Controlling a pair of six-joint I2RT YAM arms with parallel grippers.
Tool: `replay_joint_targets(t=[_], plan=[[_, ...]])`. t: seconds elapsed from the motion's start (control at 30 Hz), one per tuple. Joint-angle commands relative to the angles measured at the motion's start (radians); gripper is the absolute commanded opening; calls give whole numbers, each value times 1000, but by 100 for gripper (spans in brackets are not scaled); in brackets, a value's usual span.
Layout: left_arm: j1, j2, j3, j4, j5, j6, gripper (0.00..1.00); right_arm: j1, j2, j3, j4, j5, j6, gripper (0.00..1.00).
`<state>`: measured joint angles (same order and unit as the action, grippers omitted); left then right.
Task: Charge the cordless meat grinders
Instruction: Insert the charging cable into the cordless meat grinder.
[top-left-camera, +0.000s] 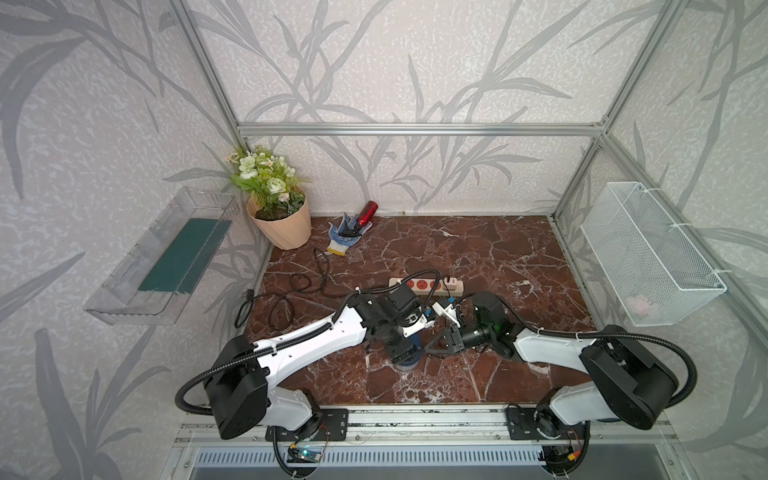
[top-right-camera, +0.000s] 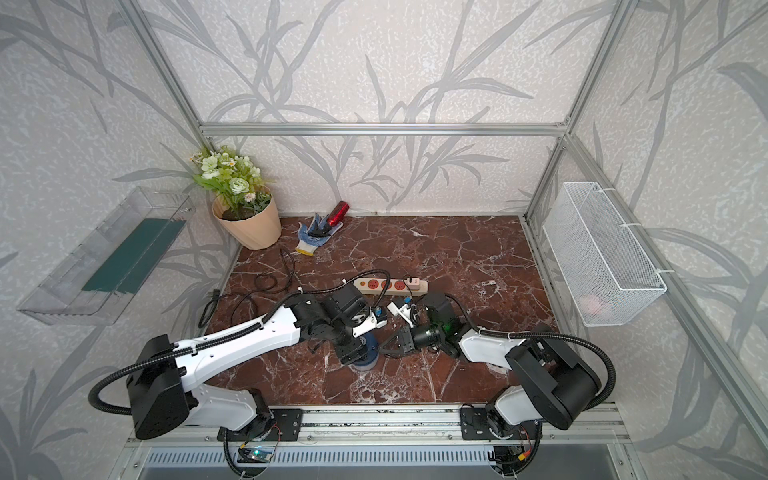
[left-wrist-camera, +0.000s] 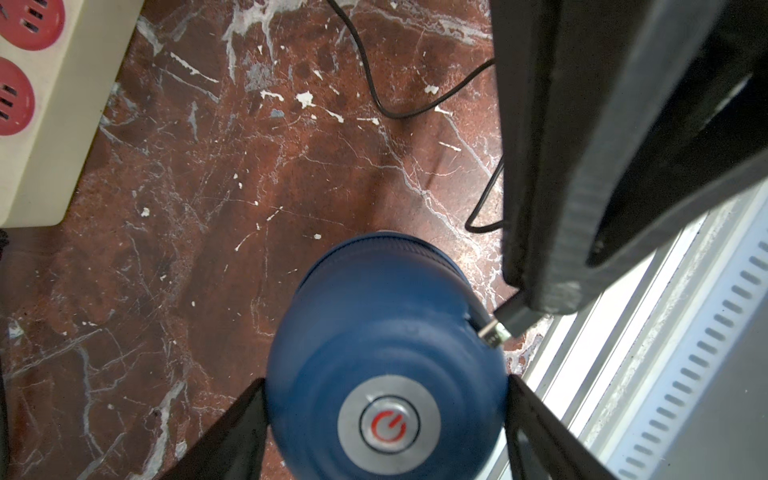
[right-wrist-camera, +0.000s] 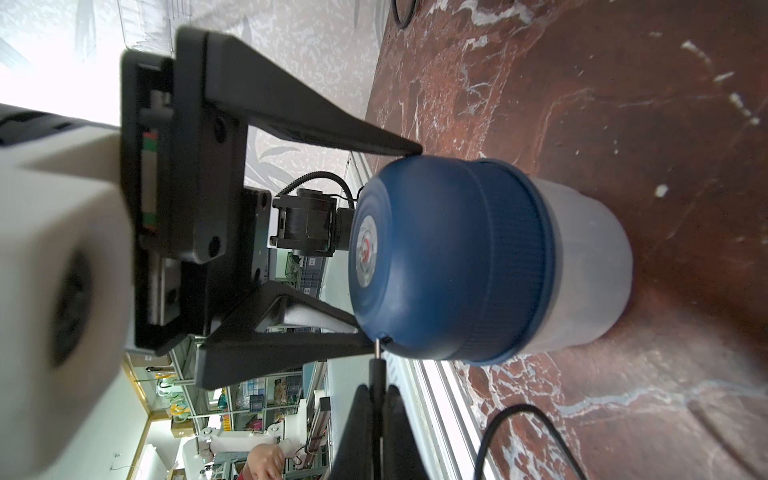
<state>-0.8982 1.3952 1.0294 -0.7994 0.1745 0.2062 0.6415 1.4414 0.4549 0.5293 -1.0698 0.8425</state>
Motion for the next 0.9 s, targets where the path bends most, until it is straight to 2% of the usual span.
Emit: replay_joint_targets(t=[0.0,0.87], plan=[[1,26,-45,-13,-7,4,73,-5,1,-2,54,18,3,0],[10,30,-37,-6,-13,-2,73,-26,-18,-63,110,-2,43,0]])
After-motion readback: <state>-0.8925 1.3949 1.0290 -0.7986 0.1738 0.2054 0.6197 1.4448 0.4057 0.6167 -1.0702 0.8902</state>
